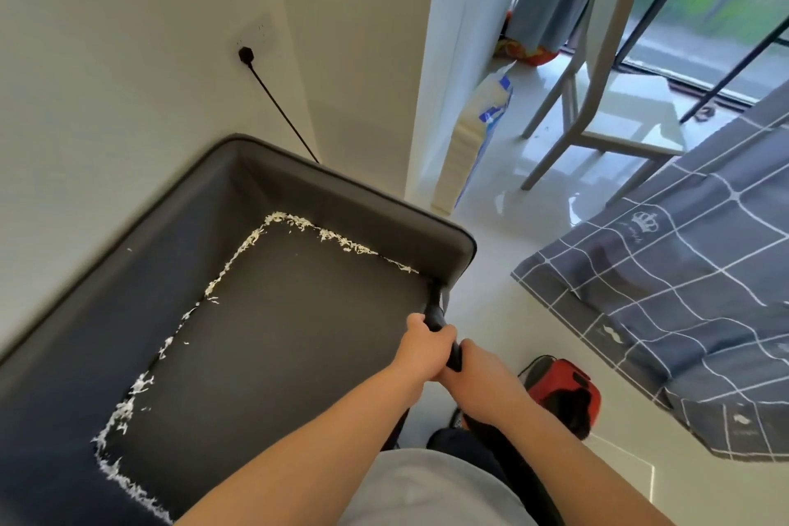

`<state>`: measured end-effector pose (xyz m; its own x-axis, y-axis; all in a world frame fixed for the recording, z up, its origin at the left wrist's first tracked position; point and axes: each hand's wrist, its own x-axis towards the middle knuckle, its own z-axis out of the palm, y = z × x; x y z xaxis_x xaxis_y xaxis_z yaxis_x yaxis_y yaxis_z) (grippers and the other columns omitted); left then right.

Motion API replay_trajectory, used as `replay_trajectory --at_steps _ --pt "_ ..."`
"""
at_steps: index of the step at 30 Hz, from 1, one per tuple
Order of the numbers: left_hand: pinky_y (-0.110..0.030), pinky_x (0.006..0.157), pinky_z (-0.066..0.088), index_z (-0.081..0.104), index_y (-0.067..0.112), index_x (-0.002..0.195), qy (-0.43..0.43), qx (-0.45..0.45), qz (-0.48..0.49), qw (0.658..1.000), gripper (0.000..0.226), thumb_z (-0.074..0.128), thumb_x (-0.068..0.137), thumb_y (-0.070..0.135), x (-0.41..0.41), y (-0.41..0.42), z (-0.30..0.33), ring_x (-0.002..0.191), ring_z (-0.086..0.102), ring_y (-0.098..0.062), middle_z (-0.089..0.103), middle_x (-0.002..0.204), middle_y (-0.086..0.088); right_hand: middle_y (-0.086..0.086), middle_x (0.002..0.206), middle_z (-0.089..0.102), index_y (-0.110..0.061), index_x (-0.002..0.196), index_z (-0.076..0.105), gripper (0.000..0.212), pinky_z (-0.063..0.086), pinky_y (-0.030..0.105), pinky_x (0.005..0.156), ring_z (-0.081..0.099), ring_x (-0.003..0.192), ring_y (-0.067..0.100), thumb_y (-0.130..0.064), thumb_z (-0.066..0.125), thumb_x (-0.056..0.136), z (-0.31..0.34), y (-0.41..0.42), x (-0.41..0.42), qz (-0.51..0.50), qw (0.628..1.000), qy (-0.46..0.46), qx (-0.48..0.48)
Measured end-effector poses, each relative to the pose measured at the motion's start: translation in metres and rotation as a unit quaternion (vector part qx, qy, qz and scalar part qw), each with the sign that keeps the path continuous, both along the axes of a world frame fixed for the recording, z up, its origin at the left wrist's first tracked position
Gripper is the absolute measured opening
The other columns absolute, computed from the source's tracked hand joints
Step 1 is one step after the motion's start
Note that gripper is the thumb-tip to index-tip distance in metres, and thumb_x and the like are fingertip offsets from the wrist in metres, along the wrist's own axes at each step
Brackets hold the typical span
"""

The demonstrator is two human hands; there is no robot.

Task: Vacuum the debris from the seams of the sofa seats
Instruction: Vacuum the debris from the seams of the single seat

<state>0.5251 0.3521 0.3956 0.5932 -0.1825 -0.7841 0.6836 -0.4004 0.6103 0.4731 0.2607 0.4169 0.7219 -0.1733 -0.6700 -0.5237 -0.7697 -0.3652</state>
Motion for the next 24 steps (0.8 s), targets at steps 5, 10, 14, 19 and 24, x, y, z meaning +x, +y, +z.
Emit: replay_trajectory --at_steps 5,10,14,19,24 --pt "-0.028 0.069 0.045 0.034 0.020 0.121 -0.020 0.011 0.046 0.999 0.031 0.053 0.098 0.026 0.003 0.026 0.000 0.080 0.053 -0.009 0.056 0.095 0.000 -0.008 0.076 0.053 -0.021 0.098 0.045 0.024 0.041 0.019 0.056 0.055 0.065 0.008 -0.043 0.055 0.099 0.002 0.026 0.008 0.048 0.998 -0.022 -0.034" --pt "-0.030 0.076 0.052 0.035 0.015 0.146 -0.031 -0.013 0.024 0.999 0.054 0.057 0.098 0.024 0.020 0.033 0.007 0.090 0.059 -0.012 0.059 0.106 0.000 -0.002 0.090 0.060 -0.017 0.119 0.043 0.029 0.052 0.024 0.067 0.062 0.077 0.015 -0.040 0.050 0.102 0.003 0.032 0.022 0.036 0.997 -0.039 -0.047" --pt "-0.040 0.097 0.056 0.032 0.015 0.153 -0.032 -0.035 0.021 0.999 0.065 0.063 0.097 0.029 0.027 0.035 0.009 0.111 0.060 -0.021 0.057 0.126 -0.004 -0.004 0.090 0.059 -0.017 0.134 0.039 0.037 0.048 0.018 0.062 0.060 0.073 0.011 -0.040 0.045 0.105 0.000 0.032 0.028 0.058 0.994 -0.056 -0.068" --pt "-0.039 0.097 0.056 0.036 0.016 0.152 -0.025 -0.052 0.014 0.998 0.060 0.062 0.099 0.026 0.029 0.033 0.010 0.108 0.058 -0.018 0.055 0.114 0.003 -0.007 0.087 0.055 -0.018 0.139 0.037 0.042 0.040 0.014 0.055 0.053 0.064 0.006 -0.042 0.045 0.105 -0.001 0.029 0.026 0.054 0.994 -0.061 -0.073" --pt "-0.038 0.096 0.056 0.033 0.016 0.154 -0.012 -0.046 0.010 0.999 0.063 0.062 0.099 0.022 0.028 0.023 0.008 0.110 0.061 -0.020 0.059 0.123 -0.004 -0.009 0.090 0.055 -0.019 0.138 0.041 0.038 0.037 0.012 0.054 0.053 0.068 0.004 -0.039 0.046 0.106 -0.006 0.024 0.023 0.021 0.997 -0.059 -0.042"
